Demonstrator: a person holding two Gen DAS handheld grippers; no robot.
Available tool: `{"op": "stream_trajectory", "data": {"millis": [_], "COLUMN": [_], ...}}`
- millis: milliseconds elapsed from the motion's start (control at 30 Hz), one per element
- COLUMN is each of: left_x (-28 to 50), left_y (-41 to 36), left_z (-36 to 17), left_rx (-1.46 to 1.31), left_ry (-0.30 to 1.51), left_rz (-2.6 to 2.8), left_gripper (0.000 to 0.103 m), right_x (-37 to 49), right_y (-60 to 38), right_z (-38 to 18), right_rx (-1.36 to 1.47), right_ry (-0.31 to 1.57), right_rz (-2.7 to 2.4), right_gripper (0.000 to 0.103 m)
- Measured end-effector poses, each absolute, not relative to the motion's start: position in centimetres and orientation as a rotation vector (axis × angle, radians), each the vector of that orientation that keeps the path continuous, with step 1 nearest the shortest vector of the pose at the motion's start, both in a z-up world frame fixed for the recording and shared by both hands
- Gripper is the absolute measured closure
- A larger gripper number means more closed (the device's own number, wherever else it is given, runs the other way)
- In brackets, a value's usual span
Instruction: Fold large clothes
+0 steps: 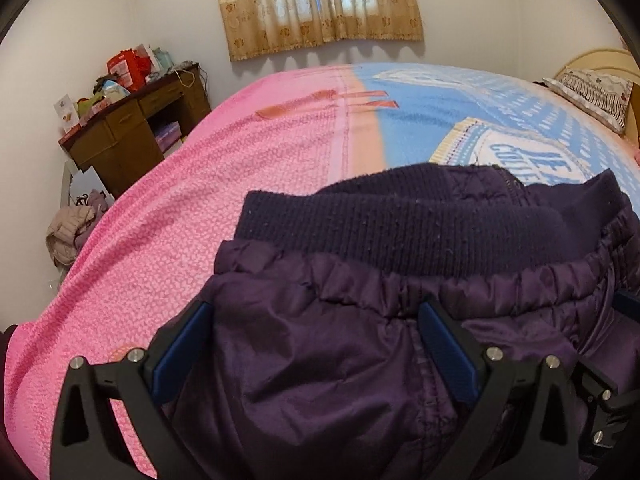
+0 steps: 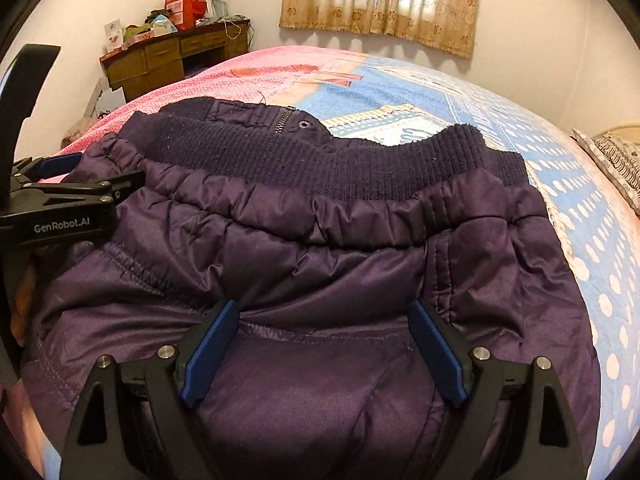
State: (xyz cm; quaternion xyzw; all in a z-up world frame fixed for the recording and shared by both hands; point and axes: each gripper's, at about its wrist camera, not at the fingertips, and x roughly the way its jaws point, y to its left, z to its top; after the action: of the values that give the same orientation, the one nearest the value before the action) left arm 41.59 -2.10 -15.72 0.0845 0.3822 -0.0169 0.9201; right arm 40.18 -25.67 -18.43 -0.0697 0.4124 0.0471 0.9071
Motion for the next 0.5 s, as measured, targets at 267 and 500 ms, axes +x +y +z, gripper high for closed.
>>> {"op": "stream_trajectory", "data": {"millis": [267, 500], "left_x": [41.6, 41.97], "left_y": [-1.71, -1.79], "left_z": [-15.77, -15.56], "left_rx": [0.172, 0.169], "left_ry": [0.799, 0.823], "left_rz": [-0.036, -0.039], "left_gripper": [0.0, 0.0], "right_x": [39.86, 40.2], "right_y": [-25.42, -25.52], "right_z": [-18.54, -18.78], "right_rx": [-0.151, -0.156], "right_ry": [0.841, 0.842], "right_rz": [0.091, 0.085], "right_gripper": [0.015, 0.014]}}
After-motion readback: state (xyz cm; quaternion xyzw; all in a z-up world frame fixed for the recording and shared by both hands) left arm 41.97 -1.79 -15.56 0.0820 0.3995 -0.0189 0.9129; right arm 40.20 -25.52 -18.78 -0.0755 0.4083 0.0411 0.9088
